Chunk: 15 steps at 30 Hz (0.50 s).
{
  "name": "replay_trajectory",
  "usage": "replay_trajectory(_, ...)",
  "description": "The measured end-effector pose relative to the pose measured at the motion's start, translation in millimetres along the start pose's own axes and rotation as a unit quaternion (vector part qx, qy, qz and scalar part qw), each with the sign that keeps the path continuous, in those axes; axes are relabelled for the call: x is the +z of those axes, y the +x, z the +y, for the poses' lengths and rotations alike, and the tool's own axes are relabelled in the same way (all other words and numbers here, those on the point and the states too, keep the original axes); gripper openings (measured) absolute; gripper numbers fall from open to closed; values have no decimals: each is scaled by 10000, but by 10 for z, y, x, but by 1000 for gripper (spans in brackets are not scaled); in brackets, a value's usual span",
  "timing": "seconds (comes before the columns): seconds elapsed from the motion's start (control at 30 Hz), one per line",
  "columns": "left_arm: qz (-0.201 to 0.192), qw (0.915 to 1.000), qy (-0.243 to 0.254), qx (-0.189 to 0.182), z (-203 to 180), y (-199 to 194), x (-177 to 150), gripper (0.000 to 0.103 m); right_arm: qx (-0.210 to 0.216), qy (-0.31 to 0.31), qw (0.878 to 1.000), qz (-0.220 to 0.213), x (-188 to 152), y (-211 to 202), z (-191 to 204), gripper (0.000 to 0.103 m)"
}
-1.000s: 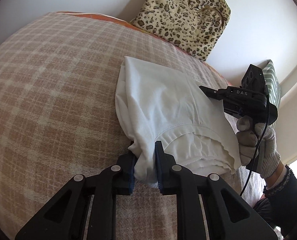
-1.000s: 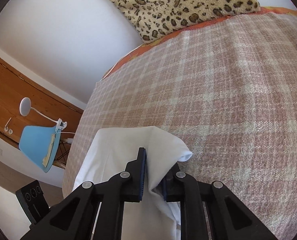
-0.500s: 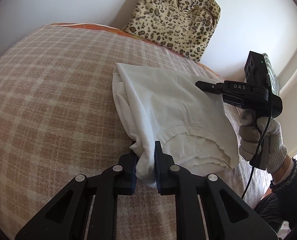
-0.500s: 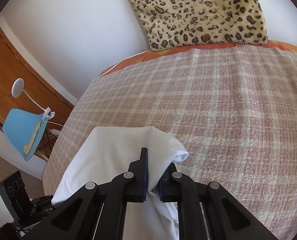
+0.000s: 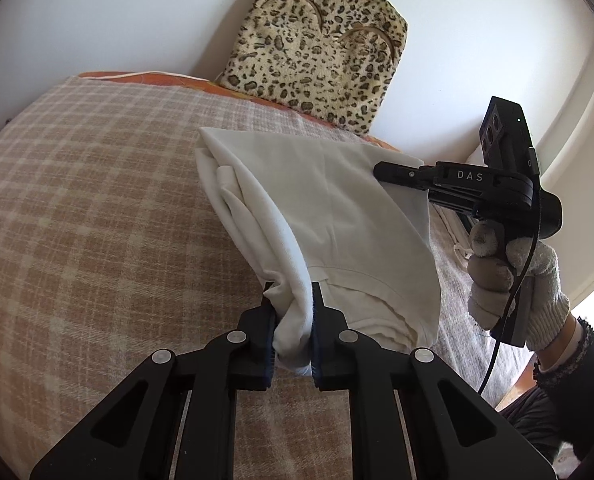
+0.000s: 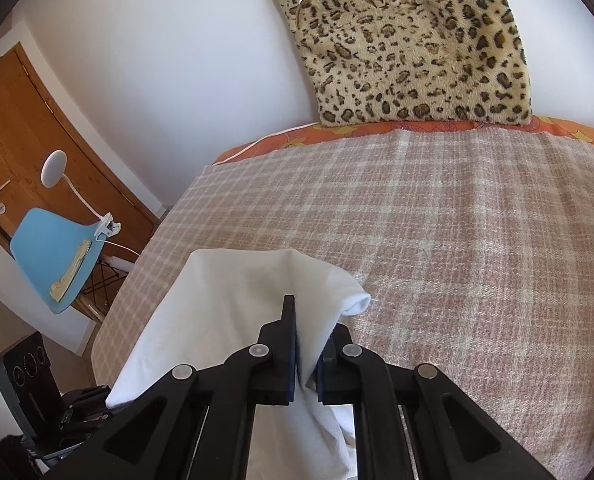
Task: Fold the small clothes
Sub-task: 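Lift the folded shirt with both grippers and carry it to the clothes stack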
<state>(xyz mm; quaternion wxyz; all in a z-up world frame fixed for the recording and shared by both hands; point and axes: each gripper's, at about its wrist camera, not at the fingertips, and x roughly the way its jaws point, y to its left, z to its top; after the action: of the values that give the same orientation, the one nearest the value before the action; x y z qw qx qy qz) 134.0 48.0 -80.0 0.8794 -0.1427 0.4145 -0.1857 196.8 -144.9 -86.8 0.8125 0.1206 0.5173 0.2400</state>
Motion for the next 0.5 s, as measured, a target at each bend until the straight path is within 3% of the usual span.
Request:
replay_trajectory(0.27,-9,9989,247,-400,-398,37,-63,11,-214,-116,9994,-230,25,-397,26,4)
replay_trajectory(0.5,-80,9961,561,-678,-841,170,-92,11,-317,16,9981,-530,55,-918,-240,4)
